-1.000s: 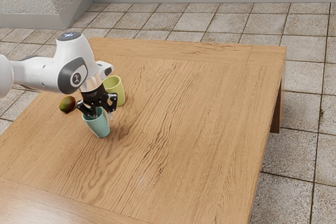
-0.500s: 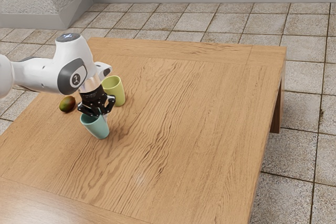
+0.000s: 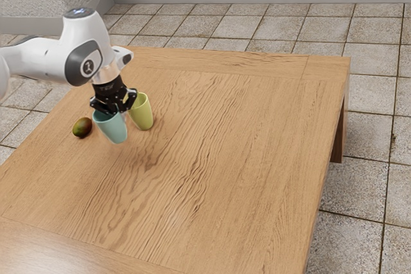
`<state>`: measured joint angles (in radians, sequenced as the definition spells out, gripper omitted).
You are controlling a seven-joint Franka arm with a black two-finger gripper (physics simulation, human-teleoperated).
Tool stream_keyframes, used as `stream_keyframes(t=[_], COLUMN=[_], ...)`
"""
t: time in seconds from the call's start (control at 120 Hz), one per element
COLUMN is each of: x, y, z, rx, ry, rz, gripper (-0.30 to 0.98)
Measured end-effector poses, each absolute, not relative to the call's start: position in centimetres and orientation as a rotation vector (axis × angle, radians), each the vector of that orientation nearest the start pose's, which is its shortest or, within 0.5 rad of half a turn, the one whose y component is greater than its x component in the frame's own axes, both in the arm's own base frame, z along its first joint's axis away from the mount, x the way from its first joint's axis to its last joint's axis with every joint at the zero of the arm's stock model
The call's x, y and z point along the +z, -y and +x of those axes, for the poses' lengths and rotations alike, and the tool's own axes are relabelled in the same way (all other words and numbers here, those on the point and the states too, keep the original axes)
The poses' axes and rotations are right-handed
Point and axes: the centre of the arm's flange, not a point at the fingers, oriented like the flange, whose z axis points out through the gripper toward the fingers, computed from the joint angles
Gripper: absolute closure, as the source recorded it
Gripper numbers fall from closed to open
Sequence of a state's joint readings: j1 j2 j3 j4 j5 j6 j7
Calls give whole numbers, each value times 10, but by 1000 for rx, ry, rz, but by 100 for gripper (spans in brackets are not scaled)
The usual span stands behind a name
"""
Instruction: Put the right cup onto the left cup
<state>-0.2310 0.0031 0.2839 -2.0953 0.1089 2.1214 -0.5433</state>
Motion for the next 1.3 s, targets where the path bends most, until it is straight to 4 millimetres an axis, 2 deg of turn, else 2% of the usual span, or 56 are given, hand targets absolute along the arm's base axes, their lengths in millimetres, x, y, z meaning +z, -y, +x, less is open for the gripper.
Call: stream_keyframes(t=[0.158,0.292,0.483,0.717,0.992,1.3], x=[467,480,480,476,475,457], y=[-37,-23,-14,-37,-37,-39], z=[579,606,635,644,665,671], rx=[-90,-86,-74,-52,-73,-36], ry=[808,768,750,790,761,742], rz=[-2912,-2906,-2925,-2933,-2946,-2957], gripper=[78,78,78,78,78,78])
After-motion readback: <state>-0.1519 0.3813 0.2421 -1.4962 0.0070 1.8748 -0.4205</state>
